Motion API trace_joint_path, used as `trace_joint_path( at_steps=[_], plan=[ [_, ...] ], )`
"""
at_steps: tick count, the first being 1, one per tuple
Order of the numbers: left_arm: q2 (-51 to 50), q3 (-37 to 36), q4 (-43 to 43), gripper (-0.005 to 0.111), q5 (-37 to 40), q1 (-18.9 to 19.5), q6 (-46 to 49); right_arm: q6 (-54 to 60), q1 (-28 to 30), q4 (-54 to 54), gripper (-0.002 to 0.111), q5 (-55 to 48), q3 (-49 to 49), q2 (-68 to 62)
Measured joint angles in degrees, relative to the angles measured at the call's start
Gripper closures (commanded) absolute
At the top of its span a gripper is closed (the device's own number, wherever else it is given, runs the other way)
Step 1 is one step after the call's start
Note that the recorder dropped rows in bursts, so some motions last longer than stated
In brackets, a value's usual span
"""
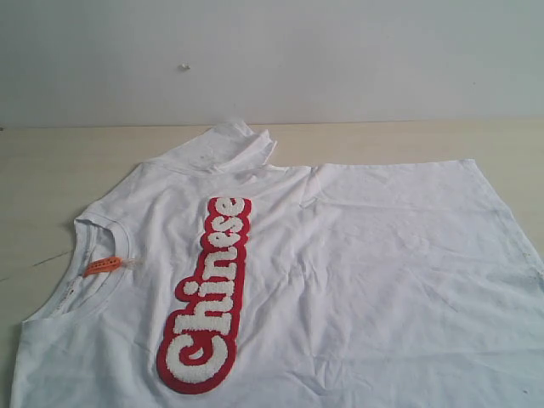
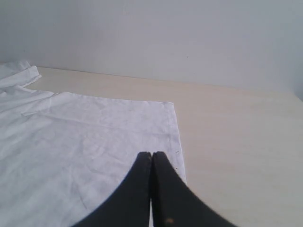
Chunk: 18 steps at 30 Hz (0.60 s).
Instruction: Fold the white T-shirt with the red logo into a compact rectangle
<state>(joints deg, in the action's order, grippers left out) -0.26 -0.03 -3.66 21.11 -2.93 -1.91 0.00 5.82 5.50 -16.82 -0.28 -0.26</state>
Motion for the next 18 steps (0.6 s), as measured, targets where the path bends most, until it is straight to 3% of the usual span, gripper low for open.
trace_joint_path(
  at_steps=[8, 10, 15, 18],
  plan=[
    [0.00, 0.00, 2.16, 0.107, -2.22, 0.00, -0.28, 0.00, 0.00, 0.00, 0.108, 0.00, 0.00, 0.00],
    [0.00, 0.00, 6.12, 0.107, -4.17, 0.00, -1.41, 0.00, 0.00, 0.00, 0.108, 0.00, 0.00, 0.00],
    [0.00, 0.00, 26.83, 0.107, -11.08, 0.00, -4.31, 0.00, 0.00, 0.00, 0.108, 0.00, 0.00, 0.00],
    [0.00, 0.00, 29.11, 0.107, -11.87, 0.00, -4.55, 0.00, 0.00, 0.00, 0.108, 0.00, 0.00, 0.00]
  ],
)
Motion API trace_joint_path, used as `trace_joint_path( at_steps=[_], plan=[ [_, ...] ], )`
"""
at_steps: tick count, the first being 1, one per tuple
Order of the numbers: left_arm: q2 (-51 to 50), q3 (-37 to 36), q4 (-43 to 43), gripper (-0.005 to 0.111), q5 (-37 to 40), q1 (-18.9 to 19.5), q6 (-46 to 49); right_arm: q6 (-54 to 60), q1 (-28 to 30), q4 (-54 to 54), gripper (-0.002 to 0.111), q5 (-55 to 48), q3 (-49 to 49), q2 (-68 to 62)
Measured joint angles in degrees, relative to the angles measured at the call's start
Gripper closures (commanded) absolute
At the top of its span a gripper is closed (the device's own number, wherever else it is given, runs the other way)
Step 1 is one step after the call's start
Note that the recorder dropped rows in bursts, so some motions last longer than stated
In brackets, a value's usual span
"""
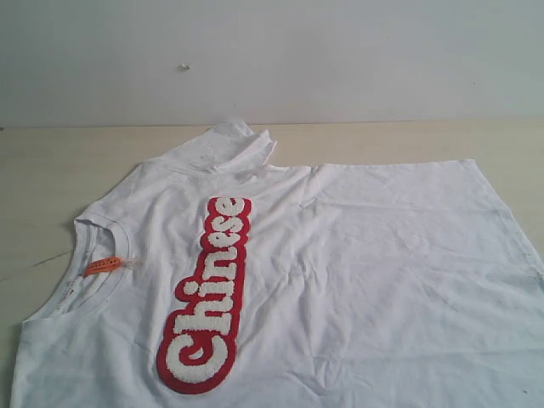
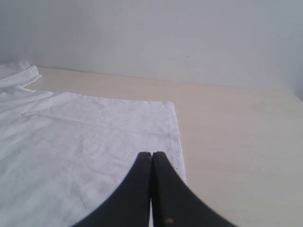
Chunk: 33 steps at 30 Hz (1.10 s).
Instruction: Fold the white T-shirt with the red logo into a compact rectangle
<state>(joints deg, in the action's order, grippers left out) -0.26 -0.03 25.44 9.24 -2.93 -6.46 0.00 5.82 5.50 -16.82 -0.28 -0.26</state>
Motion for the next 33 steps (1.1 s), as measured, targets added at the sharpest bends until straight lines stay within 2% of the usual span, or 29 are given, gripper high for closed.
trace_joint_path(
  at_steps=[4, 6, 7, 9, 13, 16, 20, 24, 29, 33],
  plan=[
    [0.00, 0.00, 2.49, 0.107, -0.80, 0.00, -2.16, -1.17, 0.00, -4.31, 0.108, 3.51, 0.00, 0.00],
    [0.00, 0.00, 4.24, 0.107, -1.33, 0.00, -3.45, -3.86, 0.00, -14.15, 0.108, 11.87, 0.00, 0.00],
    [0.00, 0.00, 5.85, 0.107, -1.60, 0.00, -5.40, -5.75, 0.00, -19.60, 0.108, 20.28, 0.00, 0.00],
    [0.00, 0.35, 8.45, 0.107, -3.50, 0.00, -9.10, -9.98, 0.00, -26.11, 0.108, 30.33, 0.00, 0.00],
    [0.00, 0.60, 10.41, 0.107, -5.71, 0.00, -11.48, -13.07, 0.00, -30.32, 0.108, 40.53, 0.00, 0.00],
    [0.00, 1.55, 10.79, 0.107, -4.23, 0.00, -11.90, -14.74, 0.00, -31.21, 0.108, 42.72, 0.00, 0.00],
    [0.00, 7.43, 11.16, 0.107, 1.53, -1.33, -4.43, -17.39, 0.00, -30.11, 0.108, 38.10, -2.53, 0.00],
    [-3.68, 17.47, 11.16, 0.107, 6.34, -3.06, 5.32, -13.28, 0.00, -24.76, 0.108, 26.92, -12.32, -2.30],
    [-19.02, 32.41, 11.16, 0.107, 16.64, -3.67, 18.12, -2.63, -0.87, -15.90, 0.108, 10.59, -30.12, -14.67],
    [-34.75, 46.29, 10.84, 0.107, 28.01, -3.67, 29.92, 4.50, -5.49, -8.15, 0.108, 1.80, -42.11, -25.90]
  ],
)
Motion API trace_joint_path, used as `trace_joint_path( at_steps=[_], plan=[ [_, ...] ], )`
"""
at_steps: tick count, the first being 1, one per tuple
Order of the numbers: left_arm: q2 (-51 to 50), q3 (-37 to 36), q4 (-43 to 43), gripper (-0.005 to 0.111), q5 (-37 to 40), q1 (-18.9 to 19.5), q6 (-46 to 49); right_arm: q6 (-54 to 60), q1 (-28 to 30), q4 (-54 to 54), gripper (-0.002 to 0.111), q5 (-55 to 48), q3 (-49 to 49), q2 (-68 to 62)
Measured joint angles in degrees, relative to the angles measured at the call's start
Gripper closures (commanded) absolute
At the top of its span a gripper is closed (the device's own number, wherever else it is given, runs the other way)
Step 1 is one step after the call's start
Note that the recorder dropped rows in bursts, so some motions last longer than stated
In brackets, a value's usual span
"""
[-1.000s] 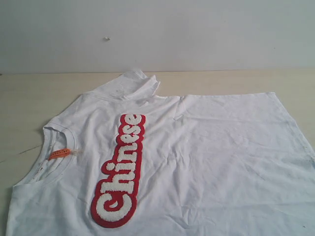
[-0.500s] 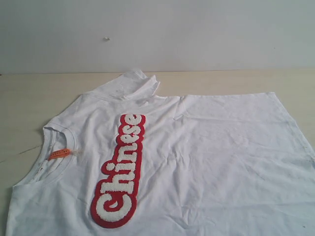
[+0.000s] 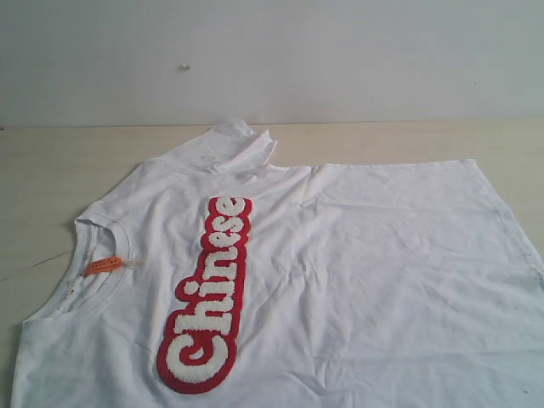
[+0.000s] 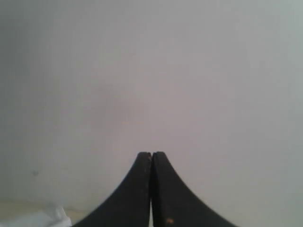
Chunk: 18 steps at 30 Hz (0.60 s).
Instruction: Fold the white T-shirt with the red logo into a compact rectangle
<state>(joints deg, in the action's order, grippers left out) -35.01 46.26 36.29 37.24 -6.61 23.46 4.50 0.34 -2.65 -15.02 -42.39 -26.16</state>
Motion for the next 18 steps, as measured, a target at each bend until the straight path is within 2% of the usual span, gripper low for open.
trace_joint_path(
  at_steps=[4, 8, 14, 18],
  plan=[
    [-14.44, 14.59, -3.07, 0.107, 10.45, 0.00, 9.28, 9.53, -7.22, 8.88, 0.108, -12.28, -12.85, -10.73],
    [-24.59, 24.67, -5.39, 0.107, 14.38, -0.29, 16.75, 18.49, -12.97, 18.42, 0.108, -21.63, -21.14, -20.52],
    [-39.06, 29.22, -6.01, 0.107, 15.22, -5.43, 30.68, 22.03, -14.33, 21.68, 0.108, -23.39, -27.21, -34.55],
    [-46.07, 29.47, -18.21, 0.107, 18.03, -9.87, 35.32, 32.64, -14.33, 17.73, 0.108, -30.07, -28.49, -44.50]
  ],
)
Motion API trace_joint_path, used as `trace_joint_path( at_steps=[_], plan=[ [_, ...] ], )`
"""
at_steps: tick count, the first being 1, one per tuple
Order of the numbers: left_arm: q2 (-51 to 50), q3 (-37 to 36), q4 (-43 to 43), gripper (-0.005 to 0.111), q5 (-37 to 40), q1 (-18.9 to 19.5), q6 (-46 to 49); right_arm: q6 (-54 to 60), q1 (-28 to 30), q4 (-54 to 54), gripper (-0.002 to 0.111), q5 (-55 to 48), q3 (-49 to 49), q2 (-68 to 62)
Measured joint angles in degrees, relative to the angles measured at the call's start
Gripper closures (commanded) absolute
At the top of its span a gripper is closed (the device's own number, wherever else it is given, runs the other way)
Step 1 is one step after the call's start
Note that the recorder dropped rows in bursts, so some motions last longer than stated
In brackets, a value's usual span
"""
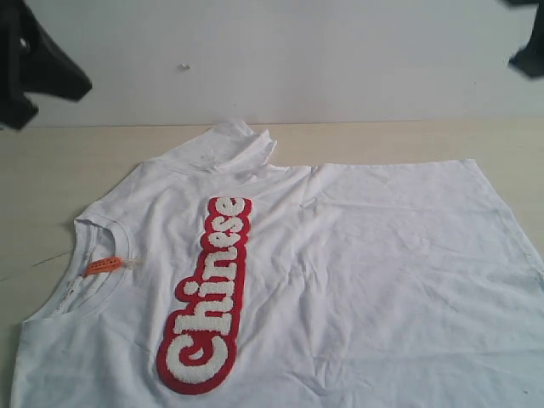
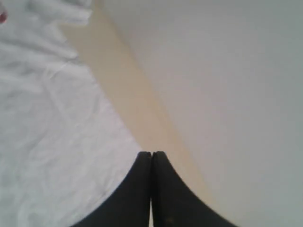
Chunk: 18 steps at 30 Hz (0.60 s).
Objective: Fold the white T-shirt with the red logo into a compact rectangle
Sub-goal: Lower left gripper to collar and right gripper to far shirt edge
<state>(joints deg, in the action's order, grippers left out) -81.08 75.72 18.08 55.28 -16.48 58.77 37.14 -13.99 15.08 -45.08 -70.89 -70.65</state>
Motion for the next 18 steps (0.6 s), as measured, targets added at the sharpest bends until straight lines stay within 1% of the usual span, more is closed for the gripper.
trace_joint_path(
  at_steps=[2, 5, 7, 10, 13, 18],
  plan=[
    [-1.82, -0.27, -6.23, 0.107, 1.01, -1.16, 0.61, 7.24, 0.00, -2.36, 0.108, -3.62, 0.50, -4.24],
    [-3.11, -1.42, -10.85, 0.107, 1.23, -1.41, 2.39, 15.35, 0.24, -4.81, 0.108, -8.79, 0.64, -8.86],
    [-3.81, -2.39, -12.93, 0.107, 1.80, -1.41, 3.90, 18.17, 1.11, -5.41, 0.108, -12.50, 0.64, -11.71],
    [-5.13, -4.40, -15.87, 0.107, 3.22, -1.41, 6.63, 20.42, 3.71, -5.78, 0.108, -16.79, 0.74, -15.47],
    [-7.15, -6.42, -18.08, 0.107, 4.27, -1.41, 8.57, 22.03, 6.22, -7.56, 0.108, -18.40, 1.23, -18.11],
    [-10.90, -7.33, -18.08, 0.107, 4.48, -1.75, 9.78, 22.53, 8.56, -11.80, 0.108, -21.12, 2.12, -21.91]
  ],
)
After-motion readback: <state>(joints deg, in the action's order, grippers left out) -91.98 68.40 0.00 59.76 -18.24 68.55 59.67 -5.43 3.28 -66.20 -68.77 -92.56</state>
